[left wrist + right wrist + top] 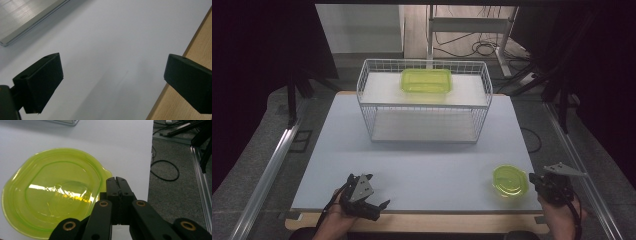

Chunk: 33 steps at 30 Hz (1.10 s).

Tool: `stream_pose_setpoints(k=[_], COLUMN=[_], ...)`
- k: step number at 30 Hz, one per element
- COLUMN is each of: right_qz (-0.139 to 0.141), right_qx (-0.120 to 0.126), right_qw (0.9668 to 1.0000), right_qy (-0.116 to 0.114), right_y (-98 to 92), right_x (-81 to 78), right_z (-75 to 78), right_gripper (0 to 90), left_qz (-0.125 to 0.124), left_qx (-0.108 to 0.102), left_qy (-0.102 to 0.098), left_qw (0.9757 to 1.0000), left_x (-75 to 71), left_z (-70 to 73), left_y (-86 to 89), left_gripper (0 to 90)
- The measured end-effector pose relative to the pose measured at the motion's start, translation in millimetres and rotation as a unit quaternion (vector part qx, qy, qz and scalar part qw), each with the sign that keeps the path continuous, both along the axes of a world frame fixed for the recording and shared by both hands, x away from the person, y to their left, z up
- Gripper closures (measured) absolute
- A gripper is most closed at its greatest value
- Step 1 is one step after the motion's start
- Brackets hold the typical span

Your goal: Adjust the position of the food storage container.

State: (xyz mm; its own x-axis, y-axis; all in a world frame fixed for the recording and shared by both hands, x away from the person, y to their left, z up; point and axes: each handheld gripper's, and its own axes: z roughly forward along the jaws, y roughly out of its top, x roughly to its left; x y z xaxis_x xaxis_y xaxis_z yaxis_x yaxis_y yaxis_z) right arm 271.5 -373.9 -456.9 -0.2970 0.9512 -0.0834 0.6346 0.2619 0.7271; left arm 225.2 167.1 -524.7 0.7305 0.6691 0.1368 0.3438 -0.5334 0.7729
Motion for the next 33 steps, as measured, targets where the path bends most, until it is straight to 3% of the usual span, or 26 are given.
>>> stream_pose_setpoints(k=[7, 11, 27, 33], right_qz=[-0.001, 0.002, 0.048, 0.079], right_qx=[-0.008, 0.004, 0.023, 0.037], right_qw=[0.9998, 0.9997, 0.9975, 0.9943], right_qy=[0.018, 0.026, 0.046, 0.062], right_y=[1.8, 2.7, 28.2, 44.3], right_x=[2.9, 3.6, 6.9, 8.0], right_z=[-5.8, -7.4, -14.8, -19.1], right_gripper=[89.1, 89.1, 89.0, 88.5], left_qz=[-0.001, -0.001, -0.001, -0.003], left_qx=[0.003, 0.004, 0.006, 0.008], left_qy=[0.001, 0.0, 0.0, 0.0], left_qw=[1.0, 1.0, 1.0, 1.0], left_x=[0.1, -0.1, 0.0, -0.2], left_z=[-0.5, -0.5, -1.1, -1.3], left_y=[-0.2, -0.7, -1.9, -2.4], left_gripper=[2.0, 2.0, 2.0, 2.1])
